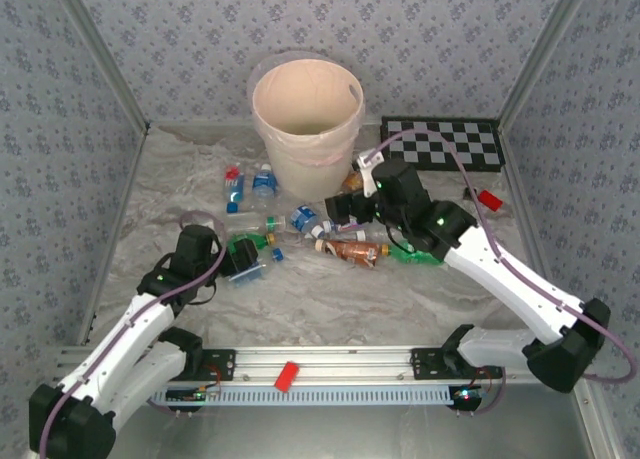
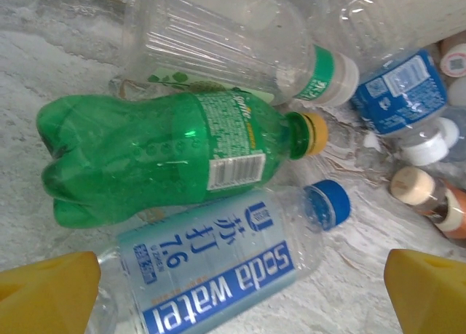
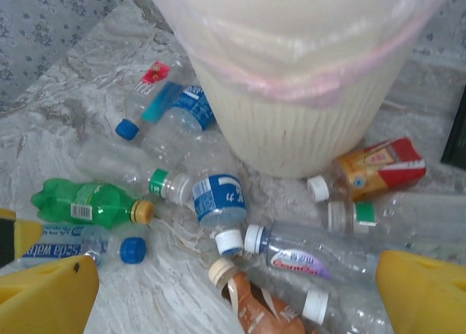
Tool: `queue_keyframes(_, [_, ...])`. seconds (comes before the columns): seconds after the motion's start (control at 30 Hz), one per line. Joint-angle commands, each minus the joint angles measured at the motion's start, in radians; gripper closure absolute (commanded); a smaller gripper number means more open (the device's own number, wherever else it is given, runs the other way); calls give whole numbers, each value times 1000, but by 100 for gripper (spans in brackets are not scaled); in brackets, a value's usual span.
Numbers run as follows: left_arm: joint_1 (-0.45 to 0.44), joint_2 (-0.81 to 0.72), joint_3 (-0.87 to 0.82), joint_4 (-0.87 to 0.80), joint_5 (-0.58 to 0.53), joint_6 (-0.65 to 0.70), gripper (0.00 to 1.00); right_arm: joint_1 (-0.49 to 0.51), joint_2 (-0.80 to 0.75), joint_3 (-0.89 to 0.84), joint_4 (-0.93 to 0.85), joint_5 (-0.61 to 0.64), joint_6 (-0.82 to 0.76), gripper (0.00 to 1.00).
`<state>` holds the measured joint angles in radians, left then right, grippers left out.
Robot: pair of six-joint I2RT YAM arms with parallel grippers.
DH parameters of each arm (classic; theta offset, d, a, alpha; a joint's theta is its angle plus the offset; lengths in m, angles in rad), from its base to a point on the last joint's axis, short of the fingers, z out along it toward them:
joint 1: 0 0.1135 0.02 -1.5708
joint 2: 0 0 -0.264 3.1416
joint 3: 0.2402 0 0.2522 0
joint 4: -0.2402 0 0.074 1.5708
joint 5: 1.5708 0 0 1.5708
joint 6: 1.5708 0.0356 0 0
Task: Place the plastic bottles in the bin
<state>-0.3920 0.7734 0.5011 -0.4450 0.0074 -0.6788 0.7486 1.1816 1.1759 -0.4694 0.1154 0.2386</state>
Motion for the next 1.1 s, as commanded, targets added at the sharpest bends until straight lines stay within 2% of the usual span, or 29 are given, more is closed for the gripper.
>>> queue_keyframes(0.0, [2, 23, -3, 63, -70, 33, 0, 3, -69, -92, 49, 8, 47, 0])
queue_keyframes(0.27, [-27, 91, -30, 103, 61, 72, 0, -12, -182, -227, 75, 24, 97, 0])
queue_keyframes(0.57, [-172, 106, -43, 114, 112, 30, 1, -36, -215, -271, 89, 8, 108, 0])
queue_keyframes(0.67, [-237, 135, -36, 124, 101, 27, 4, -41, -221, -279, 90, 5, 110, 0])
queue_keyframes(0.8, [-326, 229, 21, 74, 33, 50, 5, -46, -232, -294, 91, 3, 114, 0])
queue_keyframes(0.9, [-352, 330, 87, -3, -26, 65, 6, -49, -247, -300, 82, 6, 116, 0])
queue_keyframes(1.07, [-353, 445, 157, -43, -51, 63, 8, -55, -279, -320, 68, 14, 119, 0])
